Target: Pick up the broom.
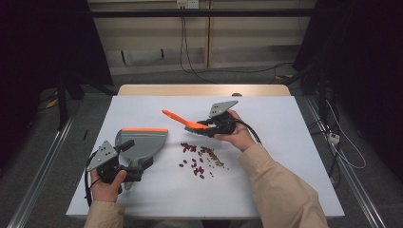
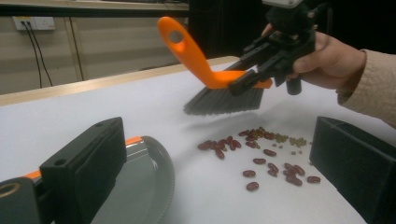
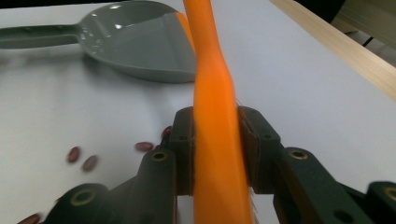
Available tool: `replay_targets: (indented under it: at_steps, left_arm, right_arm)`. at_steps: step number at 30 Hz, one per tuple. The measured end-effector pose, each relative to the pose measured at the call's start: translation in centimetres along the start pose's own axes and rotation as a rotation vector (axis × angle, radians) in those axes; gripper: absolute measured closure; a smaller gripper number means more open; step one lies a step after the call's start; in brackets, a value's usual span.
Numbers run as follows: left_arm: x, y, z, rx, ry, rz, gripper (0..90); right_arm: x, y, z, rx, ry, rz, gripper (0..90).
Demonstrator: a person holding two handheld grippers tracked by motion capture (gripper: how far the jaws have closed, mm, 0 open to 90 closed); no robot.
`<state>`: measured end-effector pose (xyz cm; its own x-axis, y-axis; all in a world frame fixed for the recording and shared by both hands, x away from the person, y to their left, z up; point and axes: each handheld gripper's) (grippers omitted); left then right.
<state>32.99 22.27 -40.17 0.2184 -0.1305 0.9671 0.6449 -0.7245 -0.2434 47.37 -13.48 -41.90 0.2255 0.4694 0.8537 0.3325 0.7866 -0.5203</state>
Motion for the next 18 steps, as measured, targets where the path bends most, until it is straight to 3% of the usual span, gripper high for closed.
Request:
replay_targets:
  at_steps: [3,7,10,14,18]
  left_arm:
    - [0.0,-0.2,0.1,0.004,-0.003,-0.008,3.6]
    - [0.0,-0.4,0.2,0.011,-0.002,-0.009,3.6]
    - [0.0,-0.4,0.2,0.013,-0.006,-0.012,3.6]
    - [0.0,-0.4,0.2,0.012,-0.002,-0.006,3.6]
    - [0.0,-0.5,0.2,0.013,-0.002,-0.009,3.6]
  right_arm:
    - [0.0,1.3,-0.3,0.003,-0.026,0.008,69.3]
    - [-0.2,2.4,0.3,0.053,-0.037,0.026,69.2]
    - [-0.1,2.5,1.0,0.076,-0.052,0.059,69.0]
    - [-0.3,2.1,1.7,0.120,-0.043,0.060,69.1]
    - [-0.6,1.7,2.6,0.135,-0.051,0.066,68.9]
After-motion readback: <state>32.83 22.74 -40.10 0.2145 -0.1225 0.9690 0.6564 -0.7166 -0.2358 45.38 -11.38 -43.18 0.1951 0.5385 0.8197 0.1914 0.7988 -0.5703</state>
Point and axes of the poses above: each handheld gripper's, and its own axes: y roughly forward along the jaws, x roughly out of its top, z roughly to its left, and after that the axes turned 2 degrees about y, right-handed
